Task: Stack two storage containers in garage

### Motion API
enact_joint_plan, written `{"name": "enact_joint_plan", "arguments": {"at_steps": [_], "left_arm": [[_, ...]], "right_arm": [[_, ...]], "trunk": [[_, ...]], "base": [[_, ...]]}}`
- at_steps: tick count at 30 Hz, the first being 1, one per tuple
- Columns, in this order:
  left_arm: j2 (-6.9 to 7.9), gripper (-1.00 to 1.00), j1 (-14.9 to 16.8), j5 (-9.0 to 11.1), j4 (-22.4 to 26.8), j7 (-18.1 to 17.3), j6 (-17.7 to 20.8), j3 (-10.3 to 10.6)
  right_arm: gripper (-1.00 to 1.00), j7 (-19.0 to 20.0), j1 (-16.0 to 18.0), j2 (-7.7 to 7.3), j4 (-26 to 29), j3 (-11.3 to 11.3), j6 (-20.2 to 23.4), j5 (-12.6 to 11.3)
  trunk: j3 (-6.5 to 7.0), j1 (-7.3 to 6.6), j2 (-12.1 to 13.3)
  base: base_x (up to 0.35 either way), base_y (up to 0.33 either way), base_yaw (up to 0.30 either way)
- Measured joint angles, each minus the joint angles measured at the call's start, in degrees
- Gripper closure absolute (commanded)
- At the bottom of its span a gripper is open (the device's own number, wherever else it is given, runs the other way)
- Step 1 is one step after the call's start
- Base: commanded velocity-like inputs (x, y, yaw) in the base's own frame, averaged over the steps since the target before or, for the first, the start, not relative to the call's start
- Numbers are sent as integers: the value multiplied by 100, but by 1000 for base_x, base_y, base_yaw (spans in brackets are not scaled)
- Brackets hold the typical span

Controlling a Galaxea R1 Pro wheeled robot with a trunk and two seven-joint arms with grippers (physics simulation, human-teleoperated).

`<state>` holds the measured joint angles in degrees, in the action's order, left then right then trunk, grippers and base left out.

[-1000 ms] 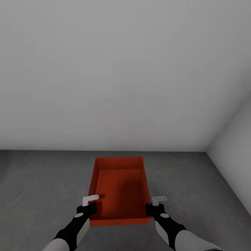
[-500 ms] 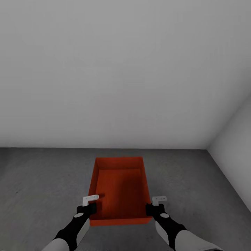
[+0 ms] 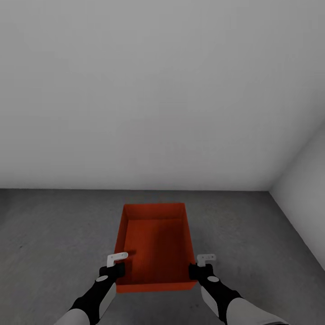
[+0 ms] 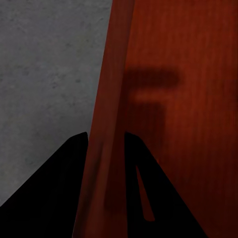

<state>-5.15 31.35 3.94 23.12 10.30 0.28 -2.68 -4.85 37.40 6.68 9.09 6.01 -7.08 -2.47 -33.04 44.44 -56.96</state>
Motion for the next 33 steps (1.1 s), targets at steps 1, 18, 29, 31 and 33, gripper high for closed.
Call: {"name": "enact_joint_plan", "arguments": {"at_steps": [1,18,29,31,33], "left_arm": [[2,100,0,2,-2,-1,0,2],[4,100,0,3,6,-1,0,6],[5,100,0,4,8,-1,1,8],[3,100,-1,2,9,-1,0,5],[3,100,-1,2,9,-1,0,5]], "right_arm": [[100,-3,-1,2,0,1,0,0],[100,-4,0,3,-1,5,-9,-8],[100,-7,1,4,-1,7,-9,-8],[100,-3,1,2,-1,7,-9,-8],[100,-3,1,2,-1,6,-9,-8]], "trunk": [[-18,22,-40],[-324,396,-722],[-522,637,-1164],[-558,681,-1244],[-593,725,-1324]], "base": [[0,0,0],[0,0,0],[0,0,0],[0,0,0],[0,0,0]]}}
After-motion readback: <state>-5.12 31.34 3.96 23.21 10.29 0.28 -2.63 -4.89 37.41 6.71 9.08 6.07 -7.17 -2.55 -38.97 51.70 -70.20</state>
